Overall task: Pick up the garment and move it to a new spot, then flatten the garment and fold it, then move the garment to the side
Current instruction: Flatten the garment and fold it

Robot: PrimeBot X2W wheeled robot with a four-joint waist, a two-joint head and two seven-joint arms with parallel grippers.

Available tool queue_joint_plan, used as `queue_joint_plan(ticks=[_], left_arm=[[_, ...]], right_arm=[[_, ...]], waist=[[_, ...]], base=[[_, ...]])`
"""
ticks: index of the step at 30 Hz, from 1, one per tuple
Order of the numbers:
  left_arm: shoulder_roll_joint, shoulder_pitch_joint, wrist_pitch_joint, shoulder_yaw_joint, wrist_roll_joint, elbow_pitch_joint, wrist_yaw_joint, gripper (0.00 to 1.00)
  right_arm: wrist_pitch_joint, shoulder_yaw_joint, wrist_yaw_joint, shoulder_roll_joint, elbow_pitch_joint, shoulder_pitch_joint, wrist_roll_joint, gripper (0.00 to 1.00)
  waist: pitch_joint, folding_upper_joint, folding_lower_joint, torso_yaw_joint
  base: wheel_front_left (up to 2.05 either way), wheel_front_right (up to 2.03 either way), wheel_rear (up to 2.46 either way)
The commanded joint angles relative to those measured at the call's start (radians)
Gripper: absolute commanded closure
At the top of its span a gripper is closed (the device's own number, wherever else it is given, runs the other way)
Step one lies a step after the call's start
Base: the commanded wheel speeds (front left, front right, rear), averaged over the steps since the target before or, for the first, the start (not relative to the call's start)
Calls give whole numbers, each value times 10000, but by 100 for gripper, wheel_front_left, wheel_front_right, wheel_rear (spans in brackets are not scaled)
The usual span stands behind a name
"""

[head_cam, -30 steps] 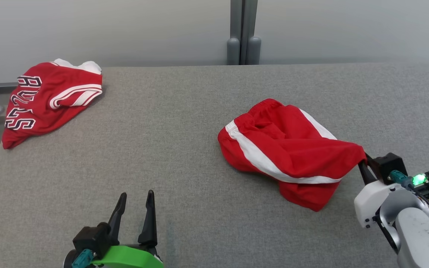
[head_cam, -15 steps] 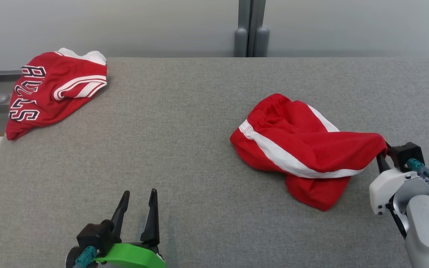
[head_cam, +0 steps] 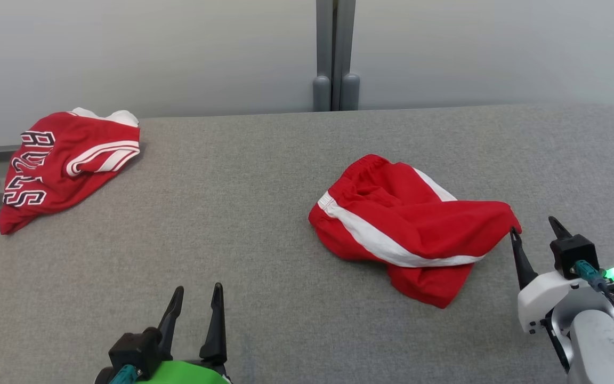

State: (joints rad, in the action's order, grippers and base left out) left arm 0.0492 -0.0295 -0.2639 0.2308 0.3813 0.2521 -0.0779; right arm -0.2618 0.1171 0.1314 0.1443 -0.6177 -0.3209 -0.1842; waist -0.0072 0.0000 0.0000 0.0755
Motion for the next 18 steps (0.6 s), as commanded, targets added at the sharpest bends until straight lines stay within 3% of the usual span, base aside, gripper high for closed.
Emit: queue_joint_plan(ticks=[1,9,18], left_arm=[[23,-117,-9,-31,35,-47,22,0],[23,-98,-9,6,-50,-133,-8,0],[23,349,-7,279,-289,46,-115,0]], right_arm=[[-37,7,-14,-111,264,231,37,0],[-43,-161,-14,-814,2144,1298,552,0],[-45,-738,-14,-921,3150,1979,1936,0]], waist=[[-135,0,0,-174],[-259,0,0,-405],[-236,0,0,-575]], base=[[0,0,0],[0,0,0],[0,0,0]])
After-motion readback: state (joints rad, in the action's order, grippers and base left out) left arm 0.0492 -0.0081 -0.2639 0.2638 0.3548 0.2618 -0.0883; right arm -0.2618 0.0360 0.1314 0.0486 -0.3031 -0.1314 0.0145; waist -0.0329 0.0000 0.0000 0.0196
